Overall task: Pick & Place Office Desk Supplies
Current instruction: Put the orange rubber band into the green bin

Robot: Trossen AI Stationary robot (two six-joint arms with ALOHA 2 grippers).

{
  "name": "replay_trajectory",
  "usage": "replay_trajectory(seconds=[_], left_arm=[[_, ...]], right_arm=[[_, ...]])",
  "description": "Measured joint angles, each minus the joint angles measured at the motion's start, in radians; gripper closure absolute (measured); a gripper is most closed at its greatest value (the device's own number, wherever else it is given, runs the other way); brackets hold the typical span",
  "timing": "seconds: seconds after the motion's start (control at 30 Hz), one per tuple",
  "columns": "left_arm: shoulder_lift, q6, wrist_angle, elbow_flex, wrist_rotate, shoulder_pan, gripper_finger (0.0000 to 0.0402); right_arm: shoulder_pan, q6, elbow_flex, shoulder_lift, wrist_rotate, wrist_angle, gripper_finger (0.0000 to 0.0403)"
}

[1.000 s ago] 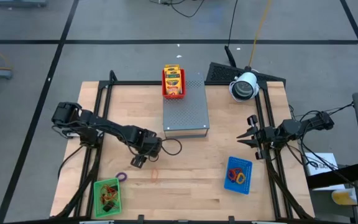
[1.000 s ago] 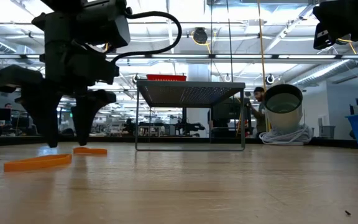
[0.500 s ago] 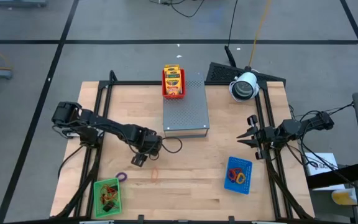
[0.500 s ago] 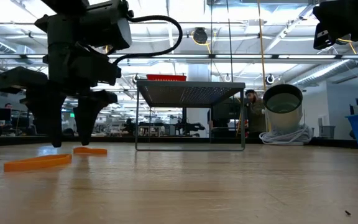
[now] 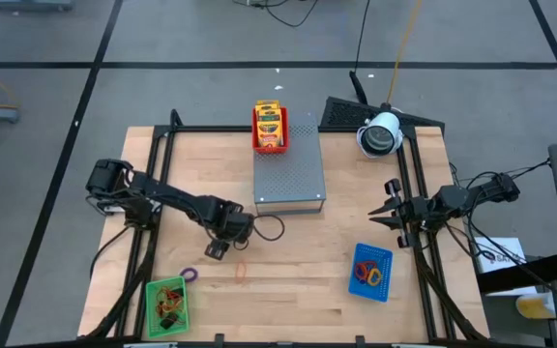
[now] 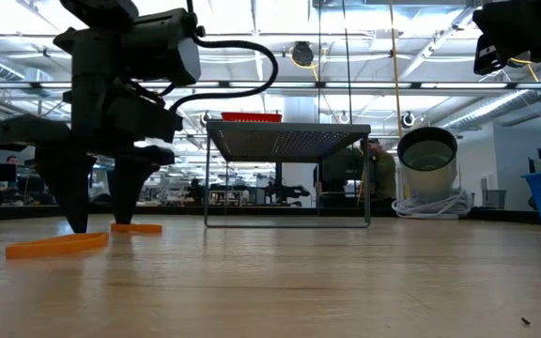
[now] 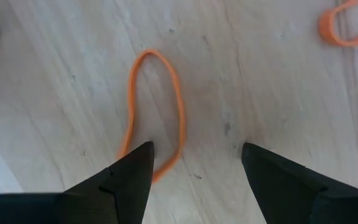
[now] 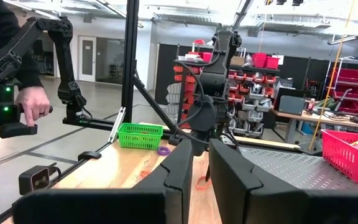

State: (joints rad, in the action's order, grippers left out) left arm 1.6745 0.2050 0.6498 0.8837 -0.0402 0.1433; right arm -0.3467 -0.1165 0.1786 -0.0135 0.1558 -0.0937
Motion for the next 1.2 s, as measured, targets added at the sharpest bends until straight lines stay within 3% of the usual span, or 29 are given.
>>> replay_trajectory(seconds=[0.27, 0.53, 0.87, 1.0, 1.2], left_arm=[[0.000, -0.110, 0.046, -0.001, -0.055, 0.020, 0.0147], [0.001, -0.093, 0.052, -0.001, -0.068, 0.022, 0.0147], [0.005, -0.139, 0.060, 0.019, -0.003, 0.028, 0.0150], [0.005, -0.140, 0.059, 0.019, 0.006, 0.028, 0.0183], [0.005, -0.138, 0.050, 0.019, -0.013, 0.030, 0.0270]], right_arm=[[0.000, 0.000, 0.000, 0.000, 0.000, 0.000, 0.0358], [0.000, 0.000, 0.000, 0.000, 0.000, 0.000, 0.0358], [0.000, 0.000, 0.000, 0.000, 0.000, 0.000, 0.0358], [0.000, 0.000, 0.000, 0.000, 0.000, 0.000, 0.0358], [0.000, 0.000, 0.000, 0.000, 0.000, 0.000, 0.0358]])
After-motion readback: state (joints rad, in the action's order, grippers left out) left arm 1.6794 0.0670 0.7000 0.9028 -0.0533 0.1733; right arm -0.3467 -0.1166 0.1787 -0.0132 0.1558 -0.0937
